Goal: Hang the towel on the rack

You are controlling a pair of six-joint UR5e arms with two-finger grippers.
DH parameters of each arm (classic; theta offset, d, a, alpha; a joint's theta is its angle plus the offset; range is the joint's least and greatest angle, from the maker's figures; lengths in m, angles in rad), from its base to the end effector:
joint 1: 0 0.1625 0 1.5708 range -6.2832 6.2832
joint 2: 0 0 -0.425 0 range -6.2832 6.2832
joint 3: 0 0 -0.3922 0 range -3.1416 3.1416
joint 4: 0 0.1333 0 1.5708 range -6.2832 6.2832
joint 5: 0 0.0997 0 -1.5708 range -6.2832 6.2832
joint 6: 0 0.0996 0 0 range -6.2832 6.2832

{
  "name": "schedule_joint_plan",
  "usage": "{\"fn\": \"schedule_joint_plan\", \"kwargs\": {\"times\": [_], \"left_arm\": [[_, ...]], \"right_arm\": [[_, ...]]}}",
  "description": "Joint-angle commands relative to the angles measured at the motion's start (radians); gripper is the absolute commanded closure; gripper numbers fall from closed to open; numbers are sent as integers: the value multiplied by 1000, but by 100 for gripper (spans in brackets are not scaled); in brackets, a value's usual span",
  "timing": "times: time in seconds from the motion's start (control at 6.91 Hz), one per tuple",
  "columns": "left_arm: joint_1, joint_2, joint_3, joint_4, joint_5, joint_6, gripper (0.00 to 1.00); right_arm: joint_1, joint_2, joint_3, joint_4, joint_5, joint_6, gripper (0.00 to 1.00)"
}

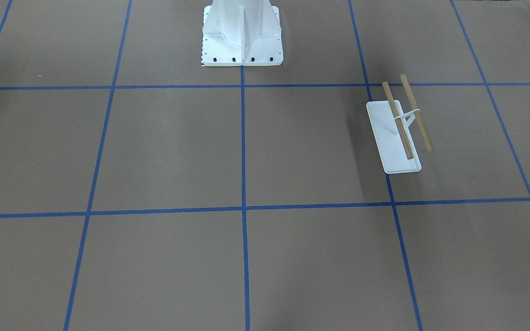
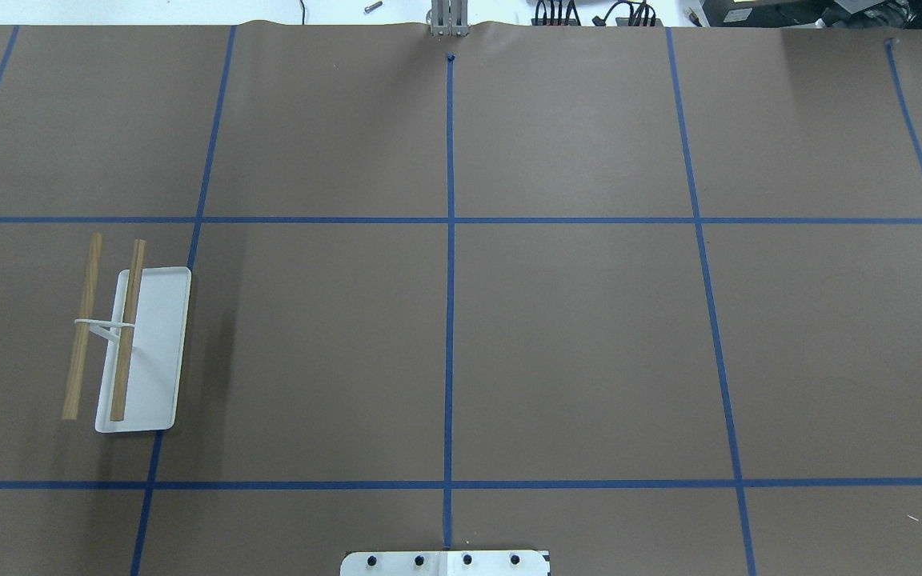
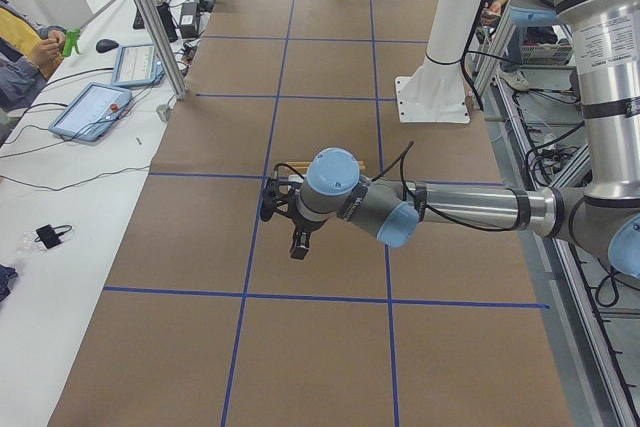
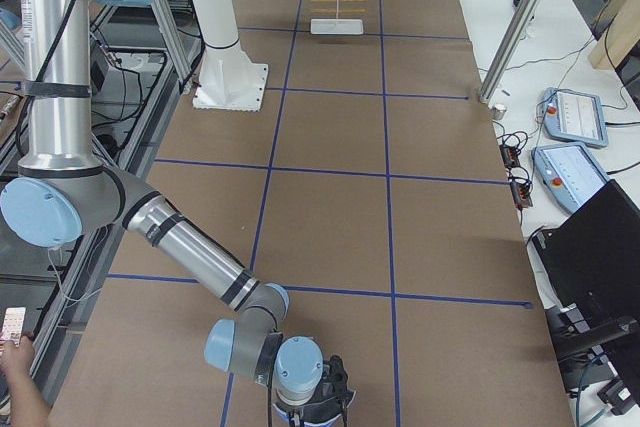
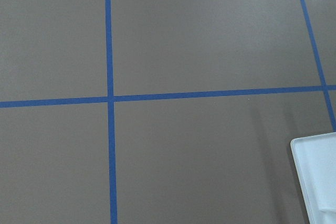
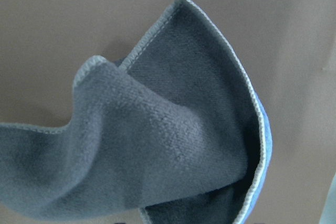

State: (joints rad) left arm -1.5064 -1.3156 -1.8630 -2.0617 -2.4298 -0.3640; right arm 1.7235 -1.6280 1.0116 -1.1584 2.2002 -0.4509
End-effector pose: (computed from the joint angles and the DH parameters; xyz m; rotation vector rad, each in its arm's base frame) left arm -0.0318 -0.4064 0.5652 0.3045 0.9224 -0.0490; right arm 0.1312 -0.3613 0.9126 -0.0019 -0.6588 -0.2232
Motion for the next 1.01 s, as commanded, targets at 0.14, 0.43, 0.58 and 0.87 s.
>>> {"fn": "schedule_joint_plan", "kwargs": {"times": [0.14, 0.43, 0.58, 0.87], "left_arm": [[0, -1, -1, 0, 0, -3, 2], [0, -1, -4, 0, -2, -3, 2], [0, -2, -4, 0, -2, -3, 2], [2, -10, -4, 3, -2, -4, 2]], "right_arm": [[8, 10, -54, 2, 3, -3, 45], [8, 11, -54, 0, 3, -5, 100], [8, 13, -53, 2, 4, 3, 100], [10, 39, -36, -7, 18, 18, 100]]}}
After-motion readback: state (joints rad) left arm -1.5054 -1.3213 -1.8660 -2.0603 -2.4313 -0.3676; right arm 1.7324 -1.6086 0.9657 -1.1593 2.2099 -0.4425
